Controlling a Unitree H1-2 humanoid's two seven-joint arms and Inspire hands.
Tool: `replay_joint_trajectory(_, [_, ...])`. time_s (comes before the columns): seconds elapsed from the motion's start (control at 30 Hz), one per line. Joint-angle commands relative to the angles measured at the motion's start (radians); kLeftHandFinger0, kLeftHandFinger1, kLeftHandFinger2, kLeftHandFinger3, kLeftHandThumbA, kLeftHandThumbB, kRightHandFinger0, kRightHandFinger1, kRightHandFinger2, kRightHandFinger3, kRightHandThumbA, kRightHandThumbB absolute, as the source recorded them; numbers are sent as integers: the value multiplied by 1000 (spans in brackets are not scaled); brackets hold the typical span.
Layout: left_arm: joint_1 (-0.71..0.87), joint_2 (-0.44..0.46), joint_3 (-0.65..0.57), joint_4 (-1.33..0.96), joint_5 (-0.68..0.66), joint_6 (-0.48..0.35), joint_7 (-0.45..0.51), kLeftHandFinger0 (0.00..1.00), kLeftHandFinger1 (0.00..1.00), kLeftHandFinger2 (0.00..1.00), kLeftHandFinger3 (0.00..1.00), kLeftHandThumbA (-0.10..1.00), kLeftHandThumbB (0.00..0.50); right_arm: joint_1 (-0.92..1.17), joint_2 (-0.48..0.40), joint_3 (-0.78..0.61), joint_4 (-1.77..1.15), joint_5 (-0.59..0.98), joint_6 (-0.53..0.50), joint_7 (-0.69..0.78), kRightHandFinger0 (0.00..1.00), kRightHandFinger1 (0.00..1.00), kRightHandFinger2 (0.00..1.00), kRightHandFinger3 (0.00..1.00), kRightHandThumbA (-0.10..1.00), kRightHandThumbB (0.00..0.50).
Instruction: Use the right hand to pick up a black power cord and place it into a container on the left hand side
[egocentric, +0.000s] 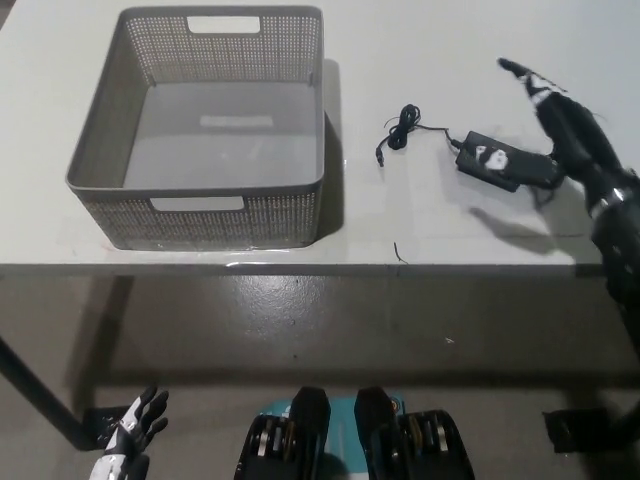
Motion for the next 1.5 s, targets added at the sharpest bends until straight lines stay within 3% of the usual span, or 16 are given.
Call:
replay_joint_trajectory(0.0, [22, 18, -3, -11, -7, -64, -12, 1000, 1000, 1000, 1000, 974, 228, -124, -26, 62, 105, -64, 43, 60, 1000, 1000, 1000, 1000, 761, 450])
replay_joint_trajectory(0.07, [17, 11, -2, 1, -3, -70, -8, 1000, 1000, 1000, 1000, 976, 244, -175, -21, 95, 191, -71, 30, 62, 1000, 1000, 1000, 1000, 718, 432])
replay_joint_trajectory(0.3, [7, 11, -2, -1, -9, -75, -9, 1000, 1000, 1000, 1000, 972, 237, -301, -3, 209, 414, -124, 25, 44, 1000, 1000, 1000, 1000, 761, 464])
replay_joint_trajectory(0.4, [7, 10, 1, -5, -1, -78, -6, 1000, 1000, 1000, 1000, 966, 244, -337, 3, 234, 500, -125, 23, 29, 1000, 1000, 1000, 1000, 747, 498])
replay_joint_trajectory(0.57, [-1, 13, 0, -2, 7, -81, -7, 1000, 1000, 1000, 1000, 961, 241, -379, 7, 254, 596, -124, -4, 2, 1000, 1000, 1000, 1000, 748, 500])
replay_joint_trajectory(0.97, [-22, 18, 17, -15, 33, -50, 2, 1000, 1000, 1000, 1000, 918, 269, -400, 16, 274, 671, -125, -8, -13, 1000, 1000, 1000, 1000, 787, 500])
replay_joint_trajectory(1.23, [-50, 20, 20, -21, 53, -19, -9, 1000, 1000, 1000, 1000, 868, 223, -408, 31, 282, 719, -123, -3, -31, 1000, 1000, 1000, 1000, 814, 500])
replay_joint_trajectory(1.47, [-54, 21, 13, -29, 53, -1, -14, 1000, 1000, 1000, 1000, 845, 228, -385, 61, 276, 733, -110, 4, -24, 1000, 1000, 1000, 1000, 843, 500])
